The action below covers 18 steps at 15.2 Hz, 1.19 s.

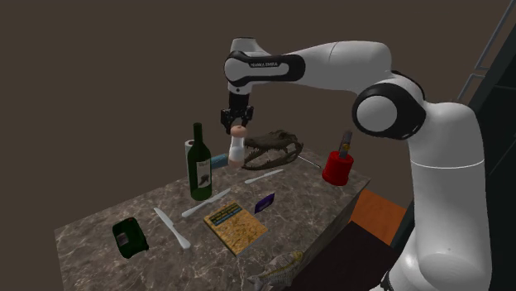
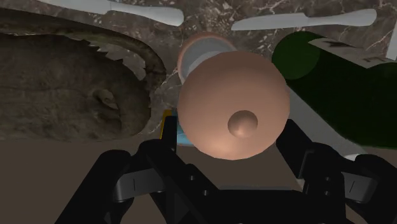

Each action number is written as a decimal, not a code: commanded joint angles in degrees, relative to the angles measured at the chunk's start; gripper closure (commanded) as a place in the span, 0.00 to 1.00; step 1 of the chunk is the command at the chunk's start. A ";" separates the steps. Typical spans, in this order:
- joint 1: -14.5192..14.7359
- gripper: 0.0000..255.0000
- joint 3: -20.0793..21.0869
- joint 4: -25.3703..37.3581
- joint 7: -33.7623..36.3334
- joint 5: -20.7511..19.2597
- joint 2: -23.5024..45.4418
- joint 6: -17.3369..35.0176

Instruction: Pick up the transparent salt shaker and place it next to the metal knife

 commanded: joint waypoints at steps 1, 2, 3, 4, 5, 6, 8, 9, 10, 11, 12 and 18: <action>1.19 1.00 0.50 5.01 1.81 -0.14 4.34 -0.61; 1.68 1.00 0.67 7.99 2.53 -0.20 6.65 -1.27; 2.16 1.00 0.83 11.30 3.22 -0.25 9.13 -2.10; 2.58 1.00 0.97 14.63 3.84 -0.30 11.54 -3.01; 2.61 1.00 0.96 13.60 3.83 -0.29 11.39 -2.14; 2.62 1.00 0.95 12.62 3.82 -0.29 11.27 -1.29; 2.65 1.00 0.96 10.79 3.81 -0.29 11.09 0.37; 2.66 1.00 0.96 9.94 3.81 -0.29 11.04 1.17; 2.67 1.00 0.96 9.12 3.80 -0.28 11.01 1.96; 2.68 1.00 0.96 8.33 3.79 -0.28 11.00 2.74; 2.69 1.00 0.96 7.58 3.79 -0.28 11.01 3.50; 2.73 1.00 0.98 4.53 3.76 -0.26 11.29 6.83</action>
